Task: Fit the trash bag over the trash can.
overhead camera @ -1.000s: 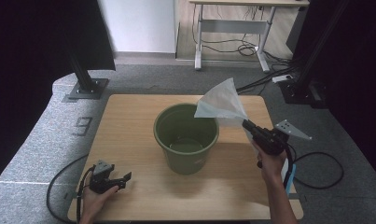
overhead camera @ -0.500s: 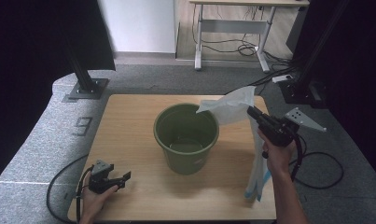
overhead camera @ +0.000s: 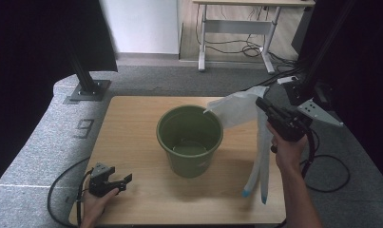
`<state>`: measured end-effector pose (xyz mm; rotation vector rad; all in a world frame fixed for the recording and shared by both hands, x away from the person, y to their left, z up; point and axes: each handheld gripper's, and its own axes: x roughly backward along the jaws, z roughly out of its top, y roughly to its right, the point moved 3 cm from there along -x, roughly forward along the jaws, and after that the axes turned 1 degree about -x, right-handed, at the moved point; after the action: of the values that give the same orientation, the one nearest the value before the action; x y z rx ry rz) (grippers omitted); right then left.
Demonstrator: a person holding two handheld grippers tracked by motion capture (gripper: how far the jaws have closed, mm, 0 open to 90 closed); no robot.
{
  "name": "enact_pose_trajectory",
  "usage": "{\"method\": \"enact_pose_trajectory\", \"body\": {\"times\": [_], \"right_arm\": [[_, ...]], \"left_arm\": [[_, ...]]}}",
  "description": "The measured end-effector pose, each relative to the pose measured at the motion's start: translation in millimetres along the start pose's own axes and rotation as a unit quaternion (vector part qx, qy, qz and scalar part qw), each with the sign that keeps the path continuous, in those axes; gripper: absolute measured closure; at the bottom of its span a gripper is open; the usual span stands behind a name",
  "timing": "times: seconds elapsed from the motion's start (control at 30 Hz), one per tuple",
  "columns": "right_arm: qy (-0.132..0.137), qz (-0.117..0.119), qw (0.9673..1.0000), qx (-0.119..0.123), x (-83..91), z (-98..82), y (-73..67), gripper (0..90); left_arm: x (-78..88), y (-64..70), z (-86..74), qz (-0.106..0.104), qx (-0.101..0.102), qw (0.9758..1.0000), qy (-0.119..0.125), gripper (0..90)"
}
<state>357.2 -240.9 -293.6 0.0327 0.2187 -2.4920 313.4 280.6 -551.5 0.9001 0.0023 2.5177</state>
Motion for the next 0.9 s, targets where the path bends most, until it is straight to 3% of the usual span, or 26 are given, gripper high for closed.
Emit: {"method": "enact_pose_trajectory", "body": {"times": [0.27, 0.43, 0.63, 0.73, 0.9], "right_arm": [[0.018, -0.001, 0.9995, 0.027, 4.2, 22.2, -11.9, 88.8], [0.013, 0.005, 0.9995, 0.030, 4.5, 19.4, -15.4, 88.7], [-0.022, 0.031, 0.9988, 0.031, -5.4, -6.5, -27.5, 88.7], [-0.059, 0.052, 0.9959, 0.043, -17.3, -30.5, -40.4, 88.7], [-0.090, 0.074, 0.9922, 0.045, -26.6, -50.9, -50.5, 88.6]], "left_arm": [[1.1, -0.1, 0.6, 0.001, 0.001, 1.0000, 0.004, 15.0], [0.7, 0.1, 0.5, 0.000, 0.000, 1.0000, 0.003, 15.0], [-0.1, 0.8, 0.2, -0.001, -0.001, 1.0000, 0.000, 15.0], [-0.6, 1.0, 0.0, -0.001, -0.002, 1.0000, -0.002, 15.0], [-1.3, 1.1, -0.4, -0.001, -0.004, 1.0000, -0.003, 15.0]]}}
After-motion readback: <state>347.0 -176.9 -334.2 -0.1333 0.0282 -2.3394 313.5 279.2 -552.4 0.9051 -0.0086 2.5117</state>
